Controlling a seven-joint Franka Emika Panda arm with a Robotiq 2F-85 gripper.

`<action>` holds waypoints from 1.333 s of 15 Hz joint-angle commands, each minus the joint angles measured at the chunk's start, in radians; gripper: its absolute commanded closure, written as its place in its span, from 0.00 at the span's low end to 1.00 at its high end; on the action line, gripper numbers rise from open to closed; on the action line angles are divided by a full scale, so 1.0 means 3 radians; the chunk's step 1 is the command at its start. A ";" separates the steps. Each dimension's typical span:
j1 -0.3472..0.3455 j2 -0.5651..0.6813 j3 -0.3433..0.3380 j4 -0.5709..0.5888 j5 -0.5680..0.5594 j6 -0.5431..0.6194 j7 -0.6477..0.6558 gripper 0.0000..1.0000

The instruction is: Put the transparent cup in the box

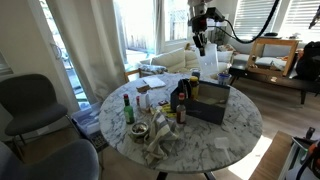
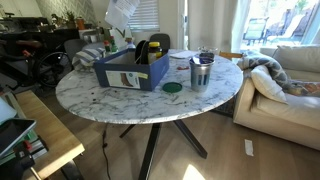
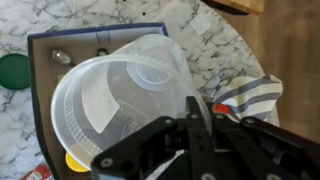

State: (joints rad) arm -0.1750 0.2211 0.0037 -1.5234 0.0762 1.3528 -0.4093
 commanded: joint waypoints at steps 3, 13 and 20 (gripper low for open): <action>0.0190 -0.0495 -0.0025 -0.0941 -0.0072 0.1389 -0.0006 0.99; 0.0349 -0.0619 -0.0024 -0.1896 0.0139 0.2330 -0.0264 0.99; 0.0354 -0.0512 -0.0005 -0.2171 0.0238 0.2714 -0.0707 0.71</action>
State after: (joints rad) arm -0.0771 0.0641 0.0064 -2.1467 0.1131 2.1495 -0.5549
